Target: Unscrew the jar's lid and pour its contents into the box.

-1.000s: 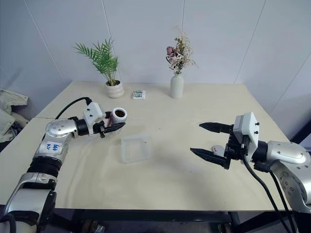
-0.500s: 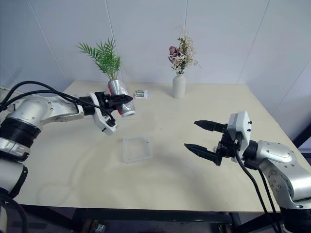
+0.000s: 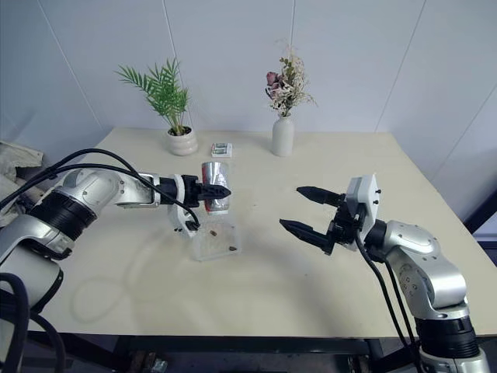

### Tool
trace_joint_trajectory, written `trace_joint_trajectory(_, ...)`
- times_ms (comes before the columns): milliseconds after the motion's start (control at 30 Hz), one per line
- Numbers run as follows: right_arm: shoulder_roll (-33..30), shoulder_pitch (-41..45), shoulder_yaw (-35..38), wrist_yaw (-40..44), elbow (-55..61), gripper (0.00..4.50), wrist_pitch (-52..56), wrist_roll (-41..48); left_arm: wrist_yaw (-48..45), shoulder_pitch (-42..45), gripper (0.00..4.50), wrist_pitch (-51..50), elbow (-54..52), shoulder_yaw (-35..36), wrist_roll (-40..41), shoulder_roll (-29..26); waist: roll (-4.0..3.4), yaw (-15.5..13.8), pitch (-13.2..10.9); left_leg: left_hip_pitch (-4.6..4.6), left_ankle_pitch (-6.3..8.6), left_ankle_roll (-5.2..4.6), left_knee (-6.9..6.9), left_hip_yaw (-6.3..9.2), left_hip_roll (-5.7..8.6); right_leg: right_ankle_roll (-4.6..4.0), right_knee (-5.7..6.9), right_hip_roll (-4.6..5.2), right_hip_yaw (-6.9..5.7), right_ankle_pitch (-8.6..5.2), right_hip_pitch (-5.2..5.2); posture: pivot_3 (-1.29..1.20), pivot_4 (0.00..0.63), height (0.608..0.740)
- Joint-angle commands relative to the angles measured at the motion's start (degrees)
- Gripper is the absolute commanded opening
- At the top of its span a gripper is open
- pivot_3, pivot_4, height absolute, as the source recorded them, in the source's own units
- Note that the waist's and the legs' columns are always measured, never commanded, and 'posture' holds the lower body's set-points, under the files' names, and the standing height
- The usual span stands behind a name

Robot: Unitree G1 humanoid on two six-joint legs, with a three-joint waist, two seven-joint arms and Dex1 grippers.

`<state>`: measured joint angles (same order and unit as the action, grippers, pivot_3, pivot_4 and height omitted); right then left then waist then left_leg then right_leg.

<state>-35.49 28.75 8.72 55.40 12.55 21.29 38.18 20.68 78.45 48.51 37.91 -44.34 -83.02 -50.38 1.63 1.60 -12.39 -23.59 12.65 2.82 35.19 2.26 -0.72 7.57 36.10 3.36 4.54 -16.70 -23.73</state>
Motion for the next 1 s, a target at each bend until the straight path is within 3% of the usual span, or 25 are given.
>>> trace_joint_trajectory(33,-0.5,1.6,1.1,0.7,-0.5,4.45,-1.1,0.1,-7.1,1.0,2.00,2.4,5.1,6.3,11.3,-1.2,0.00,0.0,0.0,0.00,0.00,0.00,0.01,0.00,0.00,0.00,0.02,0.00,0.00,0.00,0.00,0.00,0.150,0.740)
trace_joint_trajectory(100,-0.6,2.4,1.2,0.9,-1.1,4.45,-0.9,0.3,-14.2,-0.5,2.00,4.0,8.8,10.1,20.4,-1.5,0.00,0.1,0.0,0.01,-0.01,-0.01,0.05,-0.01,0.01,0.00,0.05,0.00,0.00,0.00,0.00,0.00,0.150,0.740)
trace_joint_trajectory(200,-0.2,3.7,0.5,1.3,-1.3,4.45,-0.4,0.4,-35.4,-8.2,2.00,1.3,12.8,19.5,46.0,0.4,-0.09,0.2,0.0,0.11,-0.01,-0.01,0.04,-0.10,-0.01,-0.03,0.12,0.00,0.07,-0.01,0.01,0.00,0.150,0.740)
trace_joint_trajectory(267,-0.1,4.2,0.1,1.6,-1.0,4.45,-0.1,0.5,-48.5,-14.4,2.00,-9.9,8.0,27.0,62.7,2.7,-0.09,0.2,0.0,0.29,0.00,-0.01,0.03,-0.29,-0.04,-0.14,0.40,0.01,0.20,-0.12,0.01,0.00,0.150,0.740)
trace_joint_trajectory(333,-0.2,4.0,0.3,1.8,-0.3,4.45,0.4,1.0,-56.8,-19.4,2.00,-21.4,0.8,32.4,73.2,4.2,-0.01,0.1,0.0,0.32,-0.01,0.01,0.05,-0.29,-0.09,-0.19,0.54,-0.02,0.20,-0.14,0.01,0.00,0.150,0.740)
trace_joint_trajectory(433,0.2,5.3,-0.8,1.4,0.7,4.45,1.4,1.2,-53.6,-25.5,2.00,-41.7,-4.9,44.8,85.1,7.7,0.05,0.2,0.0,0.29,-0.02,0.02,0.30,-0.21,-0.13,-0.21,0.76,-0.08,0.21,-0.14,0.00,0.00,0.150,0.740)
trace_joint_trajectory(533,1.1,6.7,-2.0,0.6,1.4,4.45,2.4,1.4,-49.3,-29.5,2.00,-53.5,-8.2,55.1,94.6,11.3,0.05,0.7,0.0,0.33,-0.01,0.01,0.57,-0.13,-0.12,-0.20,0.98,-0.10,0.21,-0.14,0.05,0.00,0.150,0.740)
trace_joint_trajectory(633,2.2,7.7,-3.1,0.2,1.8,4.45,3.0,1.2,-45.1,-32.8,2.00,-59.5,-9.6,63.5,101.1,14.4,0.04,0.9,0.0,0.42,-0.01,0.01,0.79,-0.09,-0.12,-0.20,1.20,-0.10,0.20,-0.14,0.13,0.00,0.150,0.740)
trace_joint_trajectory(733,4.6,9.0,-5.6,-0.5,1.3,4.45,2.4,-0.3,-41.1,-35.7,2.00,-59.6,-6.0,67.6,101.9,15.5,0.07,1.5,0.0,0.50,-0.04,0.03,0.91,-0.02,-0.11,-0.24,1.30,-0.11,0.19,-0.08,0.20,0.00,0.150,0.740)
trace_joint_trajectory(1000,9.4,10.8,-9.5,-0.2,-2.0,4.45,-1.2,-4.5,-38.2,-34.1,2.00,-40.1,11.9,67.3,97.0,15.8,0.17,1.1,0.0,0.45,-0.17,0.05,0.91,0.00,-0.09,-0.24,1.19,-0.11,0.16,0.10,0.21,0.00,0.150,0.740)
